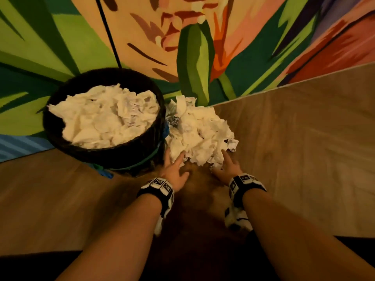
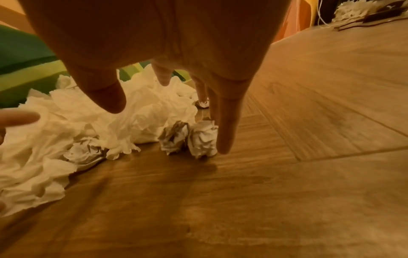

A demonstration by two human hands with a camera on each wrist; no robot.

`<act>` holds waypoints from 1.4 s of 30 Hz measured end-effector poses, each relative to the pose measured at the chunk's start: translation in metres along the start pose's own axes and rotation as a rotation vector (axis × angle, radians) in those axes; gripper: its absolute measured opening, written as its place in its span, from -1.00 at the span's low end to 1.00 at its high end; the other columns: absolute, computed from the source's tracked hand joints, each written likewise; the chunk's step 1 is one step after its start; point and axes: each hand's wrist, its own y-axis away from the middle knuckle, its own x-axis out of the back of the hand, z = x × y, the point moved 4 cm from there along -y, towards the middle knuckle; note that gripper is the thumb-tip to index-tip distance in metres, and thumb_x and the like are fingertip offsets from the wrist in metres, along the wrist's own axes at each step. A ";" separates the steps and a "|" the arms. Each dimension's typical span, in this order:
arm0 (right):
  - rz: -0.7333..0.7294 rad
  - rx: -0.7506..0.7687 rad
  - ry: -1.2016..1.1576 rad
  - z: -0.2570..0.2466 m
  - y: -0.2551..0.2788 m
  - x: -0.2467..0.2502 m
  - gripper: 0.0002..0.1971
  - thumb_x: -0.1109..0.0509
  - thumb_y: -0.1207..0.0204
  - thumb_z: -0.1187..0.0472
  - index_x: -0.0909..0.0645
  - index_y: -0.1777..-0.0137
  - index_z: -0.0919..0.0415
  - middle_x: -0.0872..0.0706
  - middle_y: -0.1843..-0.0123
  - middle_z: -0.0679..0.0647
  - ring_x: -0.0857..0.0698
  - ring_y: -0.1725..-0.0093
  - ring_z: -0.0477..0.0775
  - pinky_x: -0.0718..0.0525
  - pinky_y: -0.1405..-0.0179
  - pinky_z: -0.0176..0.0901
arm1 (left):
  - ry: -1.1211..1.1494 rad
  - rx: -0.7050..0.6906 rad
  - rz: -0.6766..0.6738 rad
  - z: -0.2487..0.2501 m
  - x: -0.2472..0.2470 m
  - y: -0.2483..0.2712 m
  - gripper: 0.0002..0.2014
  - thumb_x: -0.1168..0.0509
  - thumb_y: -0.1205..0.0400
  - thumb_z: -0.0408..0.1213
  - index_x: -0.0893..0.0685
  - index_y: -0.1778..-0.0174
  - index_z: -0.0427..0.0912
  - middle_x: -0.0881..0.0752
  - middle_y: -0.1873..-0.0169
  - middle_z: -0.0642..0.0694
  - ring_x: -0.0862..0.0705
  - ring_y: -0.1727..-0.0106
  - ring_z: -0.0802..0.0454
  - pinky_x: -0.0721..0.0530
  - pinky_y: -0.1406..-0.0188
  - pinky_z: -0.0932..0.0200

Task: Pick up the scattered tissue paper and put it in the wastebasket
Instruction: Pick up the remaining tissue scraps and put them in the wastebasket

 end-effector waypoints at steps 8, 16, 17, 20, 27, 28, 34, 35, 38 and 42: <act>-0.062 0.088 0.120 -0.024 -0.011 -0.032 -0.37 -0.38 -0.58 -0.09 -0.30 -0.64 -0.13 -0.07 -0.73 0.04 -0.32 -0.62 0.21 -0.36 -0.58 0.03 | 0.072 0.062 0.062 -0.021 -0.017 -0.007 -0.81 -0.38 -0.63 -0.04 -0.66 -0.07 -0.03 -0.64 -0.09 -0.06 -0.64 -0.13 -0.04 -0.57 -0.08 0.16; -0.120 0.217 0.007 -0.033 0.017 -0.069 -0.78 -0.39 -0.52 0.06 -0.69 -0.10 -0.27 -0.72 -0.16 -0.16 -0.71 -0.11 -0.10 -0.72 -0.14 -0.12 | 0.015 0.265 -0.030 -0.061 -0.013 0.024 -0.69 -0.12 -0.64 0.25 -0.55 0.06 0.10 -0.70 0.24 0.08 -0.67 0.19 0.07 -0.60 0.26 0.13; -0.072 0.194 -0.057 -0.031 0.017 -0.060 -0.81 -0.39 -0.52 0.05 -0.69 -0.06 -0.28 -0.72 -0.10 -0.18 -0.72 -0.07 -0.09 -0.76 -0.09 -0.06 | 0.008 0.278 -0.015 -0.066 -0.009 0.024 -0.62 -0.02 -0.67 0.26 -0.56 -0.14 0.11 -0.73 0.06 0.01 -0.70 0.06 -0.01 -0.66 0.13 0.06; 0.095 0.119 -0.143 -0.022 0.018 -0.031 -0.81 -0.34 -0.56 0.07 -0.62 0.15 -0.33 -0.71 0.10 -0.17 -0.74 0.18 -0.07 -0.80 0.24 -0.08 | 0.061 0.316 0.063 -0.080 0.004 0.027 -0.47 0.11 -0.76 0.15 -0.42 -0.56 0.00 -0.56 -0.47 -0.19 -0.55 -0.44 -0.23 -0.52 -0.43 -0.11; -0.033 0.178 -0.009 -0.021 0.027 -0.058 -0.62 -0.51 -0.48 0.05 -0.59 -0.26 -0.27 -0.61 -0.20 -0.14 -0.67 -0.22 0.00 -0.67 0.05 -0.29 | 0.162 0.304 0.107 -0.089 0.000 0.042 -0.65 -0.10 -0.70 0.21 -0.50 -0.32 0.18 -0.66 -0.22 -0.11 -0.66 -0.14 -0.11 -0.67 -0.13 0.00; -0.118 0.196 0.112 -0.023 0.030 -0.068 -0.52 -0.52 -0.46 0.02 -0.53 -0.36 -0.30 -0.53 -0.38 -0.06 -0.58 -0.40 0.10 -0.66 -0.17 -0.15 | 0.171 0.282 0.065 -0.089 -0.005 0.044 -0.66 -0.20 -0.66 0.22 -0.49 -0.30 0.22 -0.60 -0.22 -0.03 -0.64 -0.10 -0.04 -0.67 0.03 0.10; -0.170 0.165 0.374 -0.022 0.029 -0.084 -0.59 -0.48 -0.51 0.12 -0.56 -0.35 -0.02 -0.43 -0.53 0.17 -0.42 -0.52 0.24 -0.50 -0.46 0.04 | -0.018 0.268 -0.101 -0.096 -0.021 0.049 -0.79 -0.38 -0.62 -0.21 -0.59 -0.09 0.18 -0.57 -0.14 -0.04 -0.69 0.10 0.06 -0.73 0.39 0.28; -0.159 0.156 0.374 -0.021 0.029 -0.082 -0.62 -0.47 -0.50 0.15 -0.58 -0.31 0.00 -0.48 -0.46 0.17 -0.49 -0.45 0.23 -0.56 -0.38 -0.01 | 0.021 0.299 -0.064 -0.097 -0.020 0.049 -0.85 -0.34 -0.64 -0.24 -0.62 -0.01 0.15 -0.61 -0.08 -0.07 -0.71 0.14 0.04 -0.76 0.31 0.23; -0.084 0.110 0.290 -0.017 0.029 -0.075 -0.86 -0.42 -0.45 0.24 -0.55 0.08 -0.01 -0.55 -0.18 0.07 -0.59 -0.09 0.06 -0.60 0.04 -0.16 | 0.273 0.400 0.124 -0.099 -0.011 0.045 -0.84 -0.19 -0.71 -0.26 -0.68 -0.01 -0.01 -0.71 -0.11 -0.20 -0.70 0.03 -0.12 -0.71 0.03 0.08; 0.030 0.027 0.130 -0.009 0.026 -0.061 -0.90 -0.33 -0.45 0.22 -0.55 0.10 0.00 -0.53 -0.11 0.04 -0.56 -0.03 0.03 -0.61 -0.02 -0.09 | 0.594 0.463 0.252 -0.089 0.002 0.035 -0.75 -0.12 -0.76 -0.30 -0.74 -0.06 -0.14 -0.68 -0.20 -0.22 -0.67 -0.12 -0.17 -0.60 -0.15 0.06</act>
